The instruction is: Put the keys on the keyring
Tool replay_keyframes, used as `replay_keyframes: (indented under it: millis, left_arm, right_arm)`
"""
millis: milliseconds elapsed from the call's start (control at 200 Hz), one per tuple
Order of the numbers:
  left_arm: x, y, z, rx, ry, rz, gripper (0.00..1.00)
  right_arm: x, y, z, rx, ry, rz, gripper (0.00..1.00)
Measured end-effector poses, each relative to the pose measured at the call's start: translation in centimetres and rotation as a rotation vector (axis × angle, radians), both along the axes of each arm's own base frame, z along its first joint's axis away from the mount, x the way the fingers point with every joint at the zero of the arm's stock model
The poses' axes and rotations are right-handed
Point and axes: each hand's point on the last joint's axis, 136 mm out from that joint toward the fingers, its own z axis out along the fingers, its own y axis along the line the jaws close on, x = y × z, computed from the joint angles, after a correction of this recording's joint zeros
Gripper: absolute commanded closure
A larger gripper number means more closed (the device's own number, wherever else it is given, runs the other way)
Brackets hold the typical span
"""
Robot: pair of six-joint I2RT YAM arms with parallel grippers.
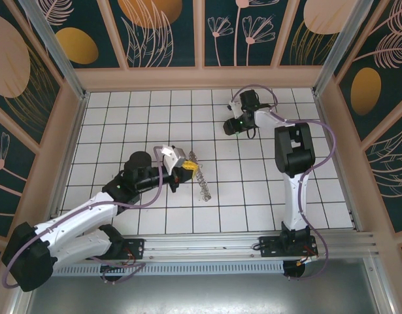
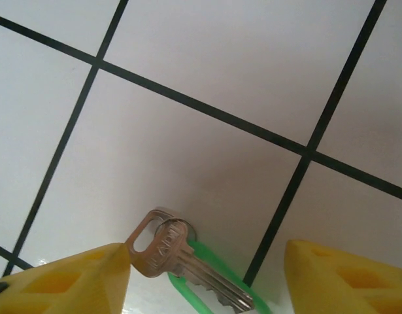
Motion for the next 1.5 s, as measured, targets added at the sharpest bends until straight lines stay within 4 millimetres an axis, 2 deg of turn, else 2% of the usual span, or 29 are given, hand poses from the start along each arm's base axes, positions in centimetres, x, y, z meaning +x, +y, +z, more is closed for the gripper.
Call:
replay_keyframes:
  millis: [130,350,546,641,796,1036,1141,1271,1501]
  left_arm:
    - [0.1,-0.3,-0.1,0.000,0.007,-0.014,1.00]
    - [0.1,-0.4,0.4,-0.020,-0.010,-0.024,1.00]
    - [0.1,-0.4,0.7,-0.026,-0.017,-0.026,1.00]
    - [-0.1,-0.3,0.9,-0.032,-0.022,-0.031,1.00]
    - [-0.2,-0.3,1.5,-0.046,-0.034,-0.037,1.00]
    - [-0.3,-0.2,1.8,-0.056,-0.034,-0.036,1.00]
    - [-0.4,-0.1,2.2,-0.065,-0.042,-0.036,1.00]
    - [-0.6,0.0,2.7,-0.077,-0.047,-0.034,1.00]
    - [-0.6,0.8,3.1,-0.081,-0.036,0.004,1.00]
  right_arm:
    - [-0.3,0.5,0.0,-0.004,0.000,0.017,0.53]
    - [-0.4,0.7,-0.1,-0.006,0.001,0.024,0.54]
    - [-0.9,1.3,-0.4,-0.021,0.004,0.036,0.59]
    - [-1.4,1.6,-0.9,-0.037,0.016,0.040,0.67]
    - [-1.5,1.5,-1.1,-0.050,0.001,0.037,0.72]
    - [-3.0,1.4,-1.1,-0.054,0.000,0.038,0.74]
    - [-4.3,1.9,-1.1,-0.048,0.006,0.042,0.75]
    - [-7.1,2.9,-0.9,-0.050,0.016,0.061,0.75]
    - [-15.2,4.6,-1.4,-0.057,0.074,0.112,0.75]
